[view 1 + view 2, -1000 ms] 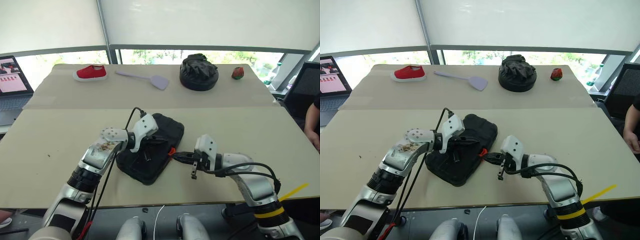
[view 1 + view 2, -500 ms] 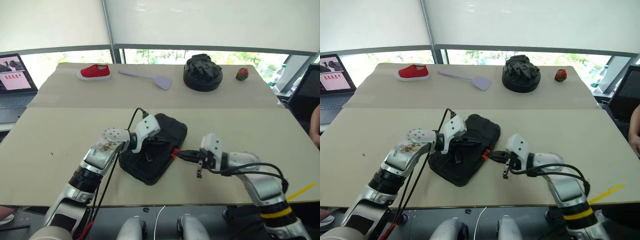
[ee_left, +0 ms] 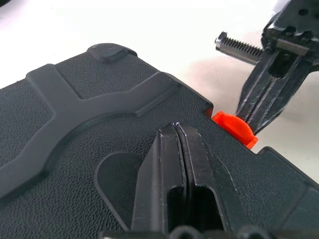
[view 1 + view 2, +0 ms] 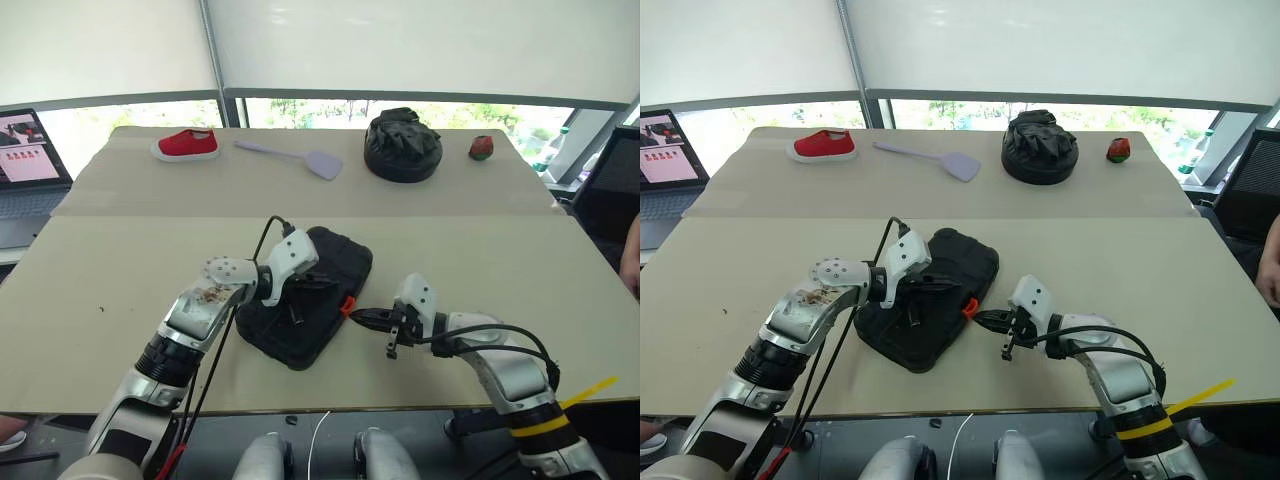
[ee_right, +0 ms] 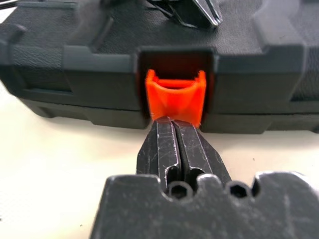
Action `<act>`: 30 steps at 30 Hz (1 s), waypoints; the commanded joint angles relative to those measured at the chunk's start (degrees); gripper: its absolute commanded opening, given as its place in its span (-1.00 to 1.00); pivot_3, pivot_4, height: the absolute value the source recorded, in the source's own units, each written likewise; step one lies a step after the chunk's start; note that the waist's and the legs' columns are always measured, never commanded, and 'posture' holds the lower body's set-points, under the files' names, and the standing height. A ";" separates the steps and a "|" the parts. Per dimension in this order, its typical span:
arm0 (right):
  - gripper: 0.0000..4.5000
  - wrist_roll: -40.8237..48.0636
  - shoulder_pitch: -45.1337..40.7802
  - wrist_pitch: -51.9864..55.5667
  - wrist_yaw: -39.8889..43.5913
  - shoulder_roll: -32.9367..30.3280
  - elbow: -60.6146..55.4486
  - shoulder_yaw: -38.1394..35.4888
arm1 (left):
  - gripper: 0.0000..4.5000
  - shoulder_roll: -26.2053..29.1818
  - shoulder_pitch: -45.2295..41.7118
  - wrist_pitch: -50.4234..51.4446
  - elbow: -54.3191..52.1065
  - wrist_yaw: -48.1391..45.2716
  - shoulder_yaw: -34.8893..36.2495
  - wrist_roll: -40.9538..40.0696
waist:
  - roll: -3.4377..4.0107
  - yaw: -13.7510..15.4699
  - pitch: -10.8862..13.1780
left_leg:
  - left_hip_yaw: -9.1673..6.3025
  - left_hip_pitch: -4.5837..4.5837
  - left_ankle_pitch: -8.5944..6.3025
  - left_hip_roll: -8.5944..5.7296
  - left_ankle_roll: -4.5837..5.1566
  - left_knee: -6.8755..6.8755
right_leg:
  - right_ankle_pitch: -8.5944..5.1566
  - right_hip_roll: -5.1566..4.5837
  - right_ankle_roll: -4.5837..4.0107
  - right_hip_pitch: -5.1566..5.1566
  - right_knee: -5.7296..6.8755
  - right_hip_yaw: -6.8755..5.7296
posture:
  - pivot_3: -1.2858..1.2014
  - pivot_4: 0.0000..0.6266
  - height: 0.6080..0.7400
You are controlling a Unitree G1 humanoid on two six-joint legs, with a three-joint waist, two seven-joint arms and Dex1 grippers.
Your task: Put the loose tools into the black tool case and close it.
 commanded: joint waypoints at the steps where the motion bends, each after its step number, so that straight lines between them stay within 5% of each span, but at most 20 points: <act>1: -1.00 0.32 -3.20 -2.80 0.02 2.34 0.11 0.48 | -0.97 0.55 2.93 4.69 4.24 -0.04 -4.03 2.28 | 0.00 -0.05 0.00 | 0.00 0.00 0.00 0.00 0.00 0.00 | -0.01 0.01 0.00 -0.01 0.01 0.01 | 0.03 -0.52 1.00; 7: -1.00 0.98 -3.52 -2.62 1.26 1.90 -1.01 -0.84 | -0.97 -0.48 3.52 2.43 4.41 0.60 -1.91 1.05 | 0.01 -0.03 0.01 | -0.02 -0.05 0.00 -0.01 0.00 -0.03 | 0.01 0.00 -0.09 -0.08 0.02 0.02 | 0.03 -0.52 1.00; 12: -1.00 2.90 -0.17 -1.39 3.14 -2.71 -5.94 -4.04 | -0.97 -3.40 4.85 -2.44 0.45 -1.43 10.32 -9.49 | 0.10 0.05 0.07 | 0.00 -0.43 0.00 -0.03 0.00 -0.04 | 0.01 -0.08 -0.09 -0.52 0.05 0.08 | 0.03 -0.52 1.00; 15: -1.00 5.66 2.26 -1.49 3.82 -6.12 -8.52 -9.42 | -0.68 0.26 7.57 -3.59 -4.09 -2.52 19.23 -14.43 | 0.10 -0.03 0.14 | 0.01 -1.01 0.02 -0.03 -0.02 0.00 | 0.09 -0.03 -0.15 -1.10 0.15 0.10 | 0.03 -0.52 1.00; 16: -0.73 5.64 2.92 -2.96 4.35 -7.51 -8.61 -10.77 | -0.45 1.99 9.27 -4.56 -5.21 -2.19 21.57 -14.48 | 0.11 -0.06 0.21 | 0.00 -1.05 0.02 -0.01 -0.02 -0.01 | 0.09 -0.02 -0.16 -1.13 0.15 0.06 | 0.03 -0.52 1.00; 25: 0.56 4.84 4.81 -29.86 13.69 -12.87 5.18 -17.19 | 0.95 15.28 32.07 -12.67 -7.27 1.07 33.27 -6.88 | -0.03 0.34 0.61 | 0.10 -1.08 -0.07 -0.10 0.01 -0.06 | 0.09 -0.22 -0.07 -1.08 -0.10 0.00 | 0.03 -0.52 1.00; 28: 0.98 4.14 3.06 -31.57 12.72 -13.06 12.41 -18.49 | 1.00 14.96 38.18 -15.86 -3.96 4.20 37.88 -5.28 | -0.07 0.79 0.86 | 0.08 -1.08 -0.06 -0.10 -0.01 0.01 | 0.11 -0.32 -0.08 -1.06 -0.06 -0.06 | 0.03 -0.52 1.00; 30: 0.98 3.26 2.50 -33.94 13.21 -13.50 15.81 -18.51 | 1.00 14.16 40.17 -16.05 -4.10 5.88 39.31 -5.46 | -0.07 0.79 0.89 | 0.10 -1.06 -0.04 -0.09 -0.05 0.01 | 0.13 -0.41 -0.12 -1.08 -0.05 -0.07 | 0.03 -0.52 1.00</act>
